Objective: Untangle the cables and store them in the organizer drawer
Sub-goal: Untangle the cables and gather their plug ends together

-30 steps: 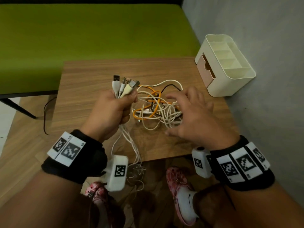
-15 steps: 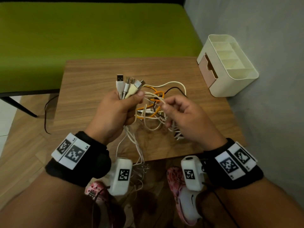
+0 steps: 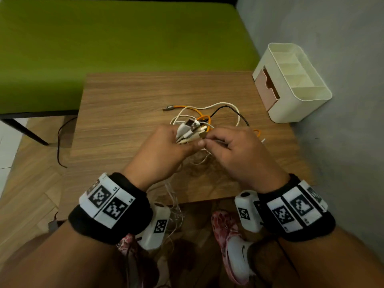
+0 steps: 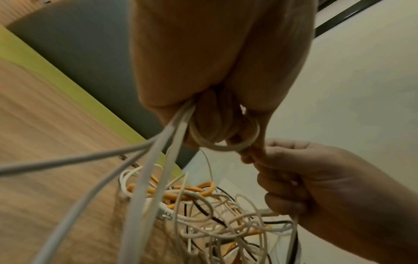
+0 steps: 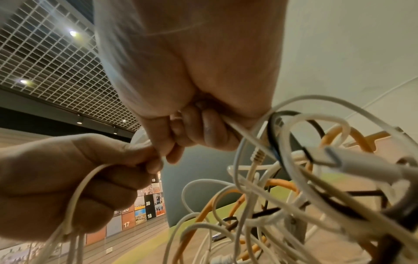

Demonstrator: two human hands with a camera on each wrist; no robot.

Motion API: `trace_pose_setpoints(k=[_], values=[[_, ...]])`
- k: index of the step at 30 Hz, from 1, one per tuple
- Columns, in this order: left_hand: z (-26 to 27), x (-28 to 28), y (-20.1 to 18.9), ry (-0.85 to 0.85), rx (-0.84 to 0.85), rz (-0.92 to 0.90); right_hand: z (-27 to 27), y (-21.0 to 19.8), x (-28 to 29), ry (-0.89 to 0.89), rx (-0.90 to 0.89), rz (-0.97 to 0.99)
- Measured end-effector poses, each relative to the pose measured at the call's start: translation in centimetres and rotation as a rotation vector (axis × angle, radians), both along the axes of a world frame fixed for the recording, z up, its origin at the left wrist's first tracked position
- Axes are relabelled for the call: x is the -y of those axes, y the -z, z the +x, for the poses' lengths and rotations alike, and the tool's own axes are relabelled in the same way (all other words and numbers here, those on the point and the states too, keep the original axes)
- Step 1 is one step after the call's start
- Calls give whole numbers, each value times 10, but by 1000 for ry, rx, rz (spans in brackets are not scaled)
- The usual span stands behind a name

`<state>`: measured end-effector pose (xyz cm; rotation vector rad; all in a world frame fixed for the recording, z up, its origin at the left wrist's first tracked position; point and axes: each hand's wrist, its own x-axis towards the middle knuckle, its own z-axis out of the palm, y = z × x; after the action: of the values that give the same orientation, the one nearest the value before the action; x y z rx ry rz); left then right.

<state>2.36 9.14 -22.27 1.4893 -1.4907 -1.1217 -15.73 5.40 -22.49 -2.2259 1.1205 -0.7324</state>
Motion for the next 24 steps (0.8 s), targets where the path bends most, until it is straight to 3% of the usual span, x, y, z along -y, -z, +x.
trace_pose_setpoints(k=[6,14,16,19,24], values=[[2,-2,-14,-86,-196,-117,-2,-8,-3,1,106,102],[31,4,-10,-340,-455,9,-23,3,13,-63,-188,81],[35,6,-9,-361,-359,68,-25,6,16,-53,-191,34],[37,6,-7,-398,-52,73,-25,8,16,-35,-246,-36],[40,4,-18,-540,5,-86,-22,10,11,-88,-669,-74]])
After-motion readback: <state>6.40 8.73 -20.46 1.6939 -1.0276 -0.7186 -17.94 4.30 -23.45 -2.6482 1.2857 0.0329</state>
